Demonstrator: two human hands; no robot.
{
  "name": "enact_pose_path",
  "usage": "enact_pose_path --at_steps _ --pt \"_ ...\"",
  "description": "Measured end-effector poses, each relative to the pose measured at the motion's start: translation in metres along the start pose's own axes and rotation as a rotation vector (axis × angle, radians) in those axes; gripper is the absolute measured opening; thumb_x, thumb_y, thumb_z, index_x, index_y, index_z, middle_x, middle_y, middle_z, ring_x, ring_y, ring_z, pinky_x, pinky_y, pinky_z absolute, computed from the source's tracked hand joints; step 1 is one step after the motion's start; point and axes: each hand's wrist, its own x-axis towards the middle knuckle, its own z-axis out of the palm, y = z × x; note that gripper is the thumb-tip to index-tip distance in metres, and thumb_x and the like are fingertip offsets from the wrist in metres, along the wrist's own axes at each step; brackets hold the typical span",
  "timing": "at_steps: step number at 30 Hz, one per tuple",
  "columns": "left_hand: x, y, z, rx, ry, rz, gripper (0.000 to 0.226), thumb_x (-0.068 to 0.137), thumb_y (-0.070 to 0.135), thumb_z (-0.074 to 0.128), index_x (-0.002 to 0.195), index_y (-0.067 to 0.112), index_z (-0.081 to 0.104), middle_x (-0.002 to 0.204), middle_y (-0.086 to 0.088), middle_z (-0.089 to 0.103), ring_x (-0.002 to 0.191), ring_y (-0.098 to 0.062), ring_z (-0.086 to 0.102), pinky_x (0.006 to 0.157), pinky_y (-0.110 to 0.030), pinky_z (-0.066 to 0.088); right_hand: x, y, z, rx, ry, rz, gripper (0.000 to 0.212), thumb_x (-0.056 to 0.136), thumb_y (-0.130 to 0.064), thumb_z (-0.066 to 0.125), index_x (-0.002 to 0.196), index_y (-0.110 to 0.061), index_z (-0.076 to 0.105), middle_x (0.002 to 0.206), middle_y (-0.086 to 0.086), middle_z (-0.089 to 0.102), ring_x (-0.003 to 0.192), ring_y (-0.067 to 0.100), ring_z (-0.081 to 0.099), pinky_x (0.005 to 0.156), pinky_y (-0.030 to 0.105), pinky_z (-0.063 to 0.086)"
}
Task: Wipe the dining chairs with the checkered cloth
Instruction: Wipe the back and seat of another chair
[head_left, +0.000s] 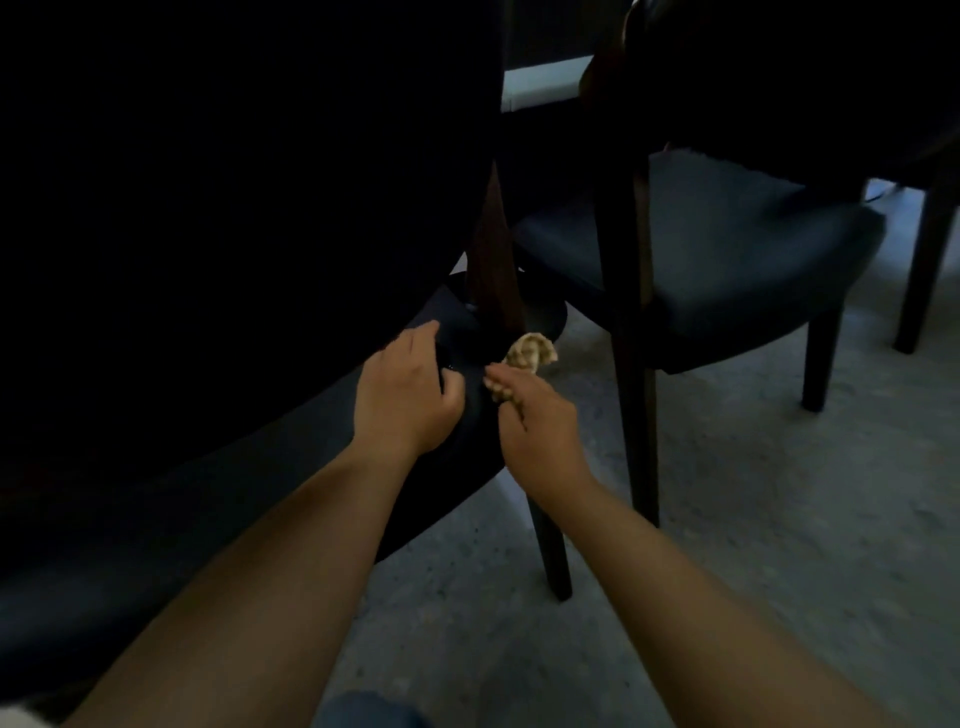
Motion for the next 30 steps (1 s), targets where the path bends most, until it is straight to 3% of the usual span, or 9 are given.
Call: enact_pose_path --at_steps 3,4,8,12,15,21,24,27,30 --pt "-0.007 0.01 -0.008 0.032 -0.049 -0.024 0.051 0.09 0.021 0.051 0.139 0.007 0.044 0.129 -0.015 0.058 0.11 -0.032 0.058 0.091 -0.04 0.042 -0.011 -0.005 -0.022 0.064 -0.055 0.118 0.036 0.094 -0.002 0.045 0.12 -0.016 0.064 0.11 0.004 0.067 0.077 -0.005 0.059 0.073 0.008 0.047" --pt "-0.009 0.015 -0.011 0.032 -0.072 -0.021 0.05 0.09 0.021 0.05 0.139 0.01 0.044 0.13 -0.013 0.057 0.111 -0.031 0.056 0.09 -0.039 0.042 -0.013 -0.009 -0.03 0.103 -0.042 0.146 0.036 0.094 -0.002 0.044 0.119 -0.017 0.065 0.107 0.003 0.068 0.075 -0.005 0.059 0.07 0.005 0.046" --pt "-0.018 0.038 -0.049 -0.071 0.009 0.094 0.037 0.088 0.024 0.052 0.123 0.015 0.058 0.128 -0.008 0.058 0.118 -0.024 0.054 0.088 -0.035 0.045 -0.01 -0.052 -0.067 0.24 0.084 0.075 0.04 0.092 0.0 0.042 0.115 -0.023 0.067 0.105 -0.012 0.066 0.095 -0.005 0.061 0.083 0.01 0.049" --pt "-0.041 0.06 -0.111 -0.162 0.024 0.267 0.035 0.087 0.022 0.058 0.121 0.013 0.058 0.114 -0.002 0.059 0.102 -0.022 0.06 0.074 -0.026 0.045 0.006 -0.124 -0.101 0.351 0.127 -0.136 0.043 0.09 0.0 0.041 0.111 -0.027 0.067 0.096 -0.016 0.068 0.082 -0.003 0.064 0.071 0.013 0.051" --pt "-0.057 0.078 -0.165 -0.054 0.067 0.476 0.032 0.079 0.015 0.066 0.11 0.007 0.069 0.099 -0.007 0.068 0.09 -0.026 0.066 0.061 -0.027 0.053 0.016 -0.18 -0.115 0.396 0.159 -0.308 0.041 0.086 -0.004 0.043 0.114 -0.019 0.068 0.11 -0.013 0.067 0.105 -0.002 0.061 0.091 0.018 0.049" --pt "-0.056 0.09 -0.284 0.012 0.372 0.583 0.029 0.086 0.014 0.054 0.11 0.006 0.069 0.112 -0.006 0.067 0.101 -0.021 0.065 0.054 -0.035 0.055 0.037 -0.257 -0.125 0.464 0.274 -0.493 0.039 0.085 0.001 0.044 0.114 -0.012 0.068 0.11 -0.005 0.068 0.105 0.004 0.062 0.094 0.026 0.049" --pt "-0.059 0.092 -0.321 0.166 0.482 0.661 0.024 0.086 0.012 0.056 0.104 0.005 0.07 0.106 -0.008 0.068 0.1 -0.024 0.064 0.061 -0.035 0.053 0.043 -0.282 -0.118 0.442 0.147 -0.56 0.037 0.084 -0.003 0.043 0.11 -0.013 0.068 0.103 -0.005 0.07 0.098 0.006 0.064 0.089 0.028 0.051" --pt "-0.053 0.087 -0.355 0.336 0.49 0.582 0.025 0.085 0.019 0.055 0.103 0.007 0.068 0.103 -0.008 0.067 0.097 -0.027 0.061 0.074 -0.041 0.05 0.046 -0.292 -0.106 0.191 -0.023 -0.67 0.026 0.083 -0.012 0.042 0.086 -0.015 0.068 0.075 -0.009 0.065 0.072 0.003 0.06 0.067 0.021 0.048" --pt "-0.043 0.083 -0.374 0.477 0.312 0.271 0.039 0.089 0.044 0.036 0.106 0.019 0.061 0.091 0.001 0.064 0.083 -0.019 0.06 0.071 -0.038 0.048 0.053 -0.295 -0.106 0.144 -0.045 -0.712 0.025 0.082 -0.017 0.042 0.077 -0.013 0.066 0.068 -0.008 0.063 0.065 0.003 0.058 0.06 0.015 0.044"
